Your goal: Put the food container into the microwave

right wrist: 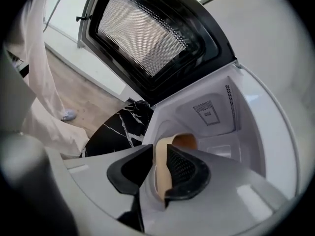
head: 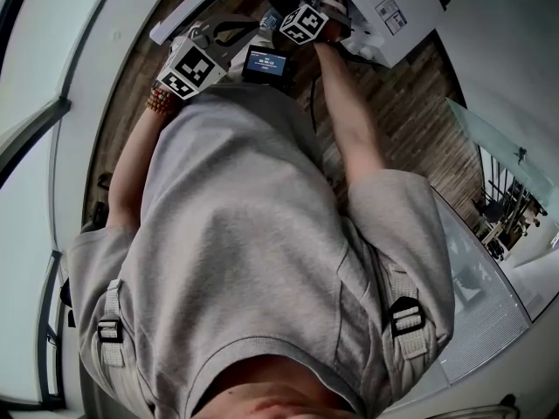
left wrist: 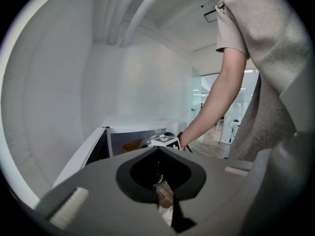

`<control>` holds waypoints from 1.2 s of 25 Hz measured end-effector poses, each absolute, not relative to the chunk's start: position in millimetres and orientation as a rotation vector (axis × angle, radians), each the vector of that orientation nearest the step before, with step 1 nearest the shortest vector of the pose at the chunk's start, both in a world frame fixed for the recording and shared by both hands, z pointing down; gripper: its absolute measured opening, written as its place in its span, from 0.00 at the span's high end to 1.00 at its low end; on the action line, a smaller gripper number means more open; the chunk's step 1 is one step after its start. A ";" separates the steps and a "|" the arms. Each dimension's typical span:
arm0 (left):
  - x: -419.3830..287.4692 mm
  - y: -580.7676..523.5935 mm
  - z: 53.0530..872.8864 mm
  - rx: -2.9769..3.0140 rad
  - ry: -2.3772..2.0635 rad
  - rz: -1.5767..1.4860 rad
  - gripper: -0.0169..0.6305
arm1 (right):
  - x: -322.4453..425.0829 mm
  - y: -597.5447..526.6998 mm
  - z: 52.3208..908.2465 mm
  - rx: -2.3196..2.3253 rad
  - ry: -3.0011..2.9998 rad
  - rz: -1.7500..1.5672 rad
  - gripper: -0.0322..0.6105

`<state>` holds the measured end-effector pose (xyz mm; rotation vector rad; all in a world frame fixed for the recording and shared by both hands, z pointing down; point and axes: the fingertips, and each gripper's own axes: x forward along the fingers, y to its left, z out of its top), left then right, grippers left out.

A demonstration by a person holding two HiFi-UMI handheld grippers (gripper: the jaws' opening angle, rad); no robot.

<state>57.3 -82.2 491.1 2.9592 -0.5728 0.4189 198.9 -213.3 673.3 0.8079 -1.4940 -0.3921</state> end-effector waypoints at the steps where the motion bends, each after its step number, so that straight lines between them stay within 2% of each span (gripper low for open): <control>1: 56.5 -80.9 490.8 2.962 -0.572 0.417 0.97 | 198.5 -211.3 673.4 0.809 -1.493 -0.391 0.81; 30: 37.6 -34.0 479.3 3.056 -0.476 0.429 0.97 | 177.1 -153.9 671.1 0.848 -1.482 -0.330 0.84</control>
